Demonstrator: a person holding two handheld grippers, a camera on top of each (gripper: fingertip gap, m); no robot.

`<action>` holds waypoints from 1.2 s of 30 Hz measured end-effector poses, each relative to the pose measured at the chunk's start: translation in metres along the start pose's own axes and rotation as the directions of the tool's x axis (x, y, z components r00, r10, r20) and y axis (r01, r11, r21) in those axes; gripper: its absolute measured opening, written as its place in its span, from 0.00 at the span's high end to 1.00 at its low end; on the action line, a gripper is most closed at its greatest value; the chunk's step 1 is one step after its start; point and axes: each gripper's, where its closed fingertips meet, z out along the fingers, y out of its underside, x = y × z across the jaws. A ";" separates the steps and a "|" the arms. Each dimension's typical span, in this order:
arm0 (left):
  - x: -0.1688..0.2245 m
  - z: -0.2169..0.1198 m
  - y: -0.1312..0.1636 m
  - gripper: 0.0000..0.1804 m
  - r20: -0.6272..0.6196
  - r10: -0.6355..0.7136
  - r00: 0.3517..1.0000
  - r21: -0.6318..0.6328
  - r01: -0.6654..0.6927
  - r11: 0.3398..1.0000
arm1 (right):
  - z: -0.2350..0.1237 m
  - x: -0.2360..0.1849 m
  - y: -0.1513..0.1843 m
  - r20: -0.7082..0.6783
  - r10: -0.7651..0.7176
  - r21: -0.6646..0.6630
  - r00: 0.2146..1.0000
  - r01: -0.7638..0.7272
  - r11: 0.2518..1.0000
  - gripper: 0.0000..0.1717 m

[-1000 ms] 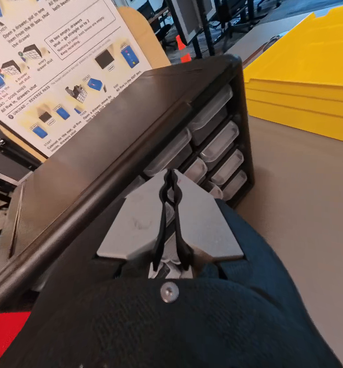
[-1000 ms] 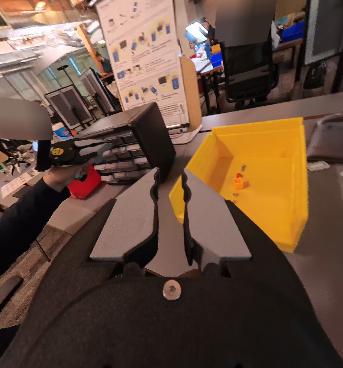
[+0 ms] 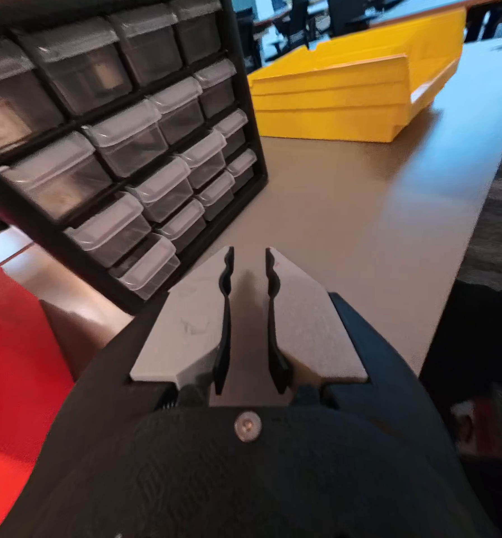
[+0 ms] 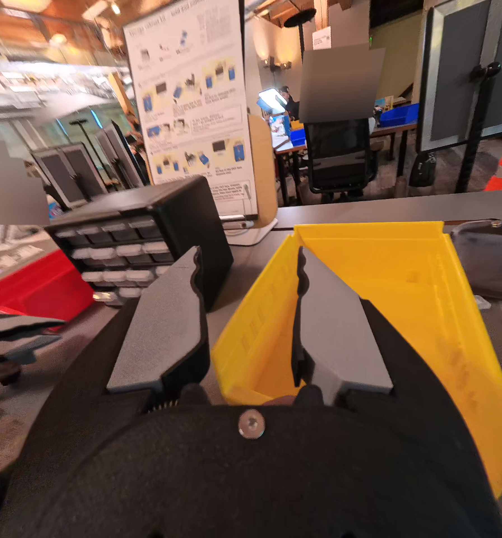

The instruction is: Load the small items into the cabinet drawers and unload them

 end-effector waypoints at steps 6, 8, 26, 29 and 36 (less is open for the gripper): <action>-0.004 -0.009 -0.007 0.92 0.095 0.082 0.992 0.053 -0.087 0.995 | 0.011 -0.002 0.026 -0.019 -0.060 -0.065 0.998 0.059 0.996 0.64; -0.006 -0.014 -0.009 0.88 0.138 0.066 0.988 0.067 -0.076 0.995 | 0.013 -0.013 0.029 0.023 -0.045 -0.076 0.999 0.047 0.996 0.63; -0.111 -0.102 0.029 0.73 0.608 -0.092 0.788 -0.075 0.173 0.982 | 0.001 -0.061 0.124 -0.048 -0.013 -0.362 0.999 -0.006 0.932 0.56; -0.115 -0.080 0.039 0.81 0.604 -0.055 0.795 -0.135 0.169 0.976 | 0.009 -0.058 0.139 -0.092 -0.071 -0.411 0.993 0.027 0.911 0.54; -0.144 -0.071 0.050 0.98 0.687 0.003 0.726 -0.182 0.168 0.969 | 0.037 -0.025 0.166 -0.232 -0.201 -0.522 0.952 0.053 0.851 0.48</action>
